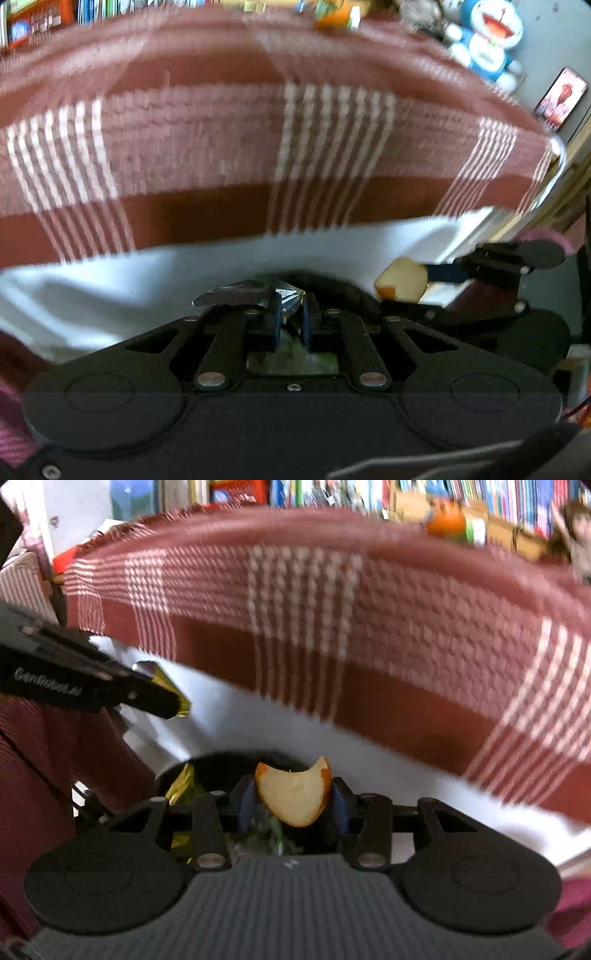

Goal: Collect trash
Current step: 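Lower the silver wrapper and orange peel into the trash bag and release both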

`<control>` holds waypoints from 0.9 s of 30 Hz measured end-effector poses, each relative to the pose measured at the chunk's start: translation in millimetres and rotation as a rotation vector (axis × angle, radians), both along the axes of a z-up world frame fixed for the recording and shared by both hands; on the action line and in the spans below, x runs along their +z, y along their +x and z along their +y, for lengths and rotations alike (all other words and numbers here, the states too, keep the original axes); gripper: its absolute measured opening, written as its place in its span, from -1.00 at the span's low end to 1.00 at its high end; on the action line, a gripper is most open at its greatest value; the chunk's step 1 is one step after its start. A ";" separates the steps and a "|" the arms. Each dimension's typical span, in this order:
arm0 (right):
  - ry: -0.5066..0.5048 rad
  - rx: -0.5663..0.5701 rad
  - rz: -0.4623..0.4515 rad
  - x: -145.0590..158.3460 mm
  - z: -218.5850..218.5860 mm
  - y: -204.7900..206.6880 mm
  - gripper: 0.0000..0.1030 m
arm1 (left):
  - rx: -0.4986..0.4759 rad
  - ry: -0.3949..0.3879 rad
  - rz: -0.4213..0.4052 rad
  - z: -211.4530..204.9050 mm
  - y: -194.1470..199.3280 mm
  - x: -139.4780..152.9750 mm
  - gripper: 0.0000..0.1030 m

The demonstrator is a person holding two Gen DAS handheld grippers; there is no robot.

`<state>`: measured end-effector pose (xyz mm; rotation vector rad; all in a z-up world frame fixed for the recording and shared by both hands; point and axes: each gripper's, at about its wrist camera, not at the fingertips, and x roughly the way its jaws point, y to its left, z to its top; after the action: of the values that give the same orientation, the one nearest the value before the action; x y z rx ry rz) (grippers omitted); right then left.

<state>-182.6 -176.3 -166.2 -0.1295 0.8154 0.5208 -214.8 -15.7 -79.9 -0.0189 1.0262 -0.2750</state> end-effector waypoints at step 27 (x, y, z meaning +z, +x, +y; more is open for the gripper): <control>0.012 -0.042 -0.040 14.2 -4.3 11.1 0.64 | -0.076 0.021 -0.011 -0.7 12.1 15.3 0.46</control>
<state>-171.6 -180.6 -152.0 -0.1115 0.7749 0.4823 -202.8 -16.4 -64.6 0.0403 1.0198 -0.3331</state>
